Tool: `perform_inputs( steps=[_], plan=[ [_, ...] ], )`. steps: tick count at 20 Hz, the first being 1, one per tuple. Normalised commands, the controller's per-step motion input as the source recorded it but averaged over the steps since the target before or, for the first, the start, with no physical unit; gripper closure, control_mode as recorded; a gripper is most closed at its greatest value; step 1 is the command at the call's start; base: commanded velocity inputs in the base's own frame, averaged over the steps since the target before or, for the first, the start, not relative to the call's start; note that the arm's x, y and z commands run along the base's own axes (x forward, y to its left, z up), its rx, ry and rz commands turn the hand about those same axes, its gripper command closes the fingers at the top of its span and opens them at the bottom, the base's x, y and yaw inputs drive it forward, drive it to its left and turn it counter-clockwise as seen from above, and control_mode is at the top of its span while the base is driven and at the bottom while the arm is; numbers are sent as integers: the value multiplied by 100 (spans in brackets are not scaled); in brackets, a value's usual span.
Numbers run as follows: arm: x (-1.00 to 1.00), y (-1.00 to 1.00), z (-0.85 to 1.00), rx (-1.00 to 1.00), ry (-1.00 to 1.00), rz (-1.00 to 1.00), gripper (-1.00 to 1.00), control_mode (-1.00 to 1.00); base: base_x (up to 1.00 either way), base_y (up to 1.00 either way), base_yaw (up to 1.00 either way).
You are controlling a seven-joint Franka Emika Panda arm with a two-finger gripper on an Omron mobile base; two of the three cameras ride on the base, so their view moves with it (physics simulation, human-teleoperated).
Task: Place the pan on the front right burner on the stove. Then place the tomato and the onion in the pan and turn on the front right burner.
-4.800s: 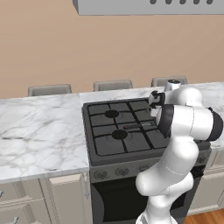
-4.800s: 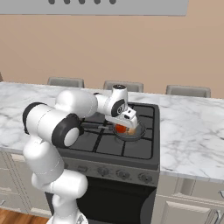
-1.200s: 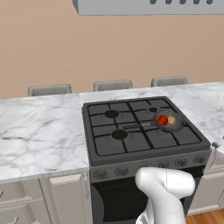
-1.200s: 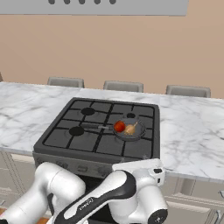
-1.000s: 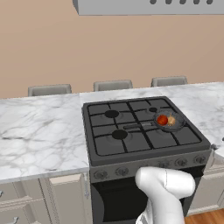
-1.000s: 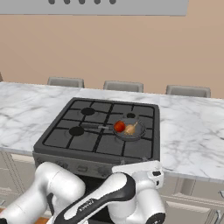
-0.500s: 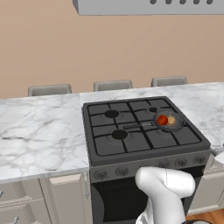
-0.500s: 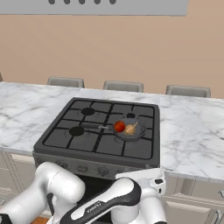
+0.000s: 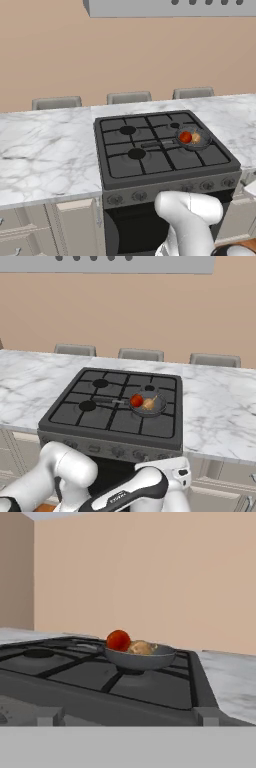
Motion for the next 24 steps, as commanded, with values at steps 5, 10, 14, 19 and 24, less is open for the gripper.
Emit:
perform_inputs(
  steps=[5,10,14,19,24],
  plan=[
    [0,-1,-41,0,0,0,-100,-100,0,0,0],
    [0,-6,-28,0,-1,0,-100,-100,0,0,0],
    [14,-9,-19,0,0,-2,-100,-100,0,0,0],
    [24,-12,-18,0,0,-2,-100,-100,0,0,0],
    [20,-12,-26,0,0,-2,-100,-100,0,0,0]
  ],
)
